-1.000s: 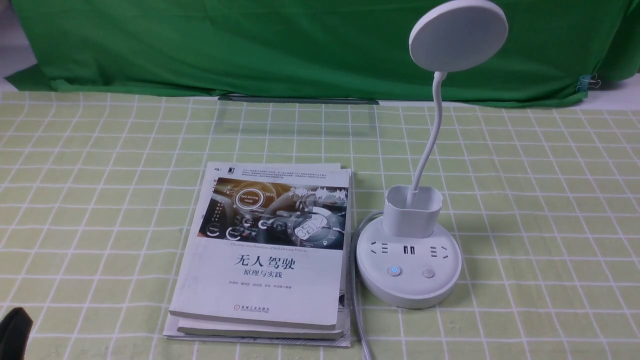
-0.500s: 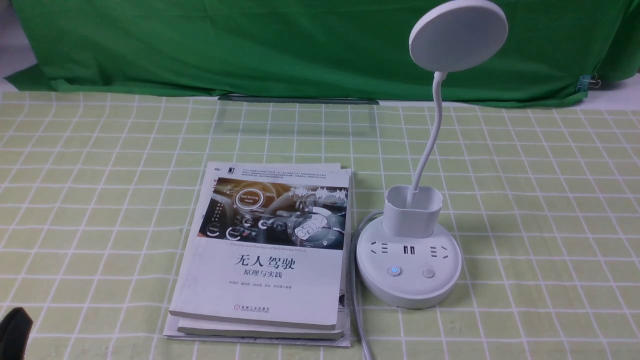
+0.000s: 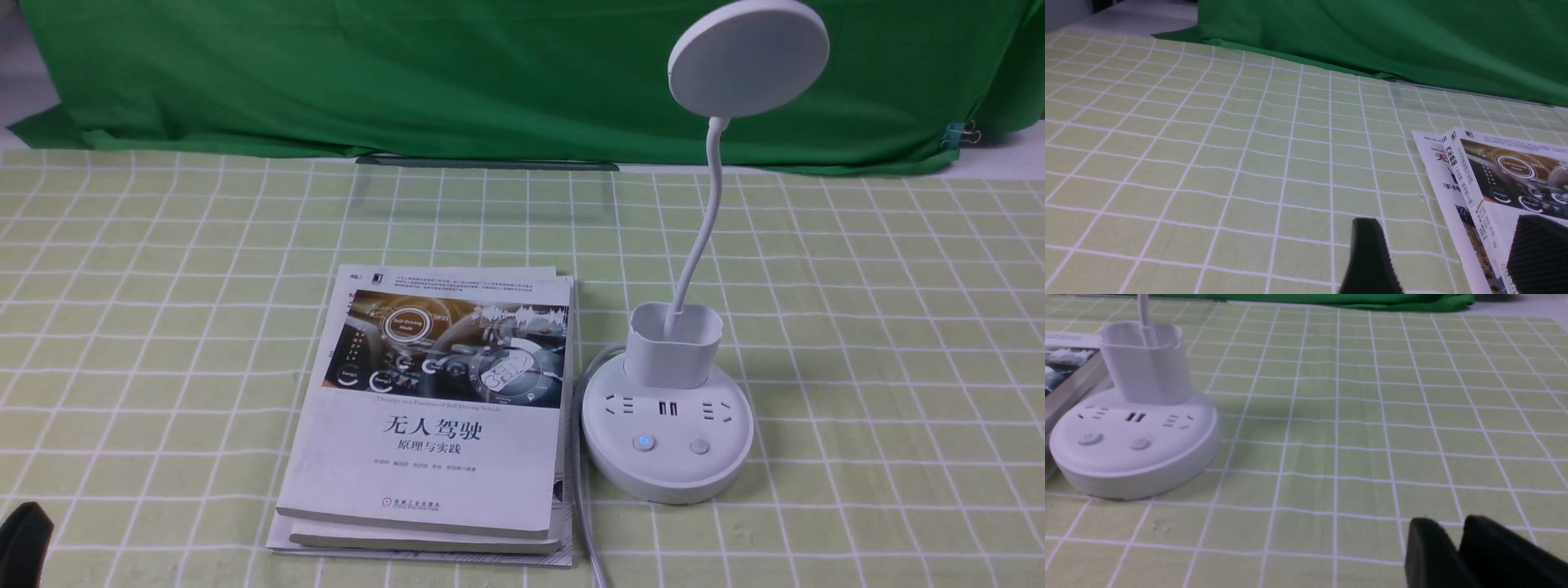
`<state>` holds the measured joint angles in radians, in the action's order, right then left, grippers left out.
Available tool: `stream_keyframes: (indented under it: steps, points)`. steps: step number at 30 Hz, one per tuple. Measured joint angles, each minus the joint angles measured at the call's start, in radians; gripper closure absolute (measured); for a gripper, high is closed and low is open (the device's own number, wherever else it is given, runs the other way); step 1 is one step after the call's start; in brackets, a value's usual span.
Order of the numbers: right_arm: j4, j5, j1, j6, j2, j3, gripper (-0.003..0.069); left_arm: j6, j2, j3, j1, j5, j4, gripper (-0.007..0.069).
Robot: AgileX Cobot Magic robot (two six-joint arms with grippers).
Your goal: Turn off the desk lamp on the green coffee tablecloth by hand.
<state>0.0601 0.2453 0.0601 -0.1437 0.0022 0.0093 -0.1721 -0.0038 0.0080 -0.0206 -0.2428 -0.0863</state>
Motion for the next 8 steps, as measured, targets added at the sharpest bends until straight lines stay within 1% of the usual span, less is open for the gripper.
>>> stream_keyframes:
  steps: [8]
  points:
    - [0.0,0.0,0.0,0.0,0.0,0.0,0.0443,0.0,0.0,0.0,0.0,0.0,0.0,0.0214]
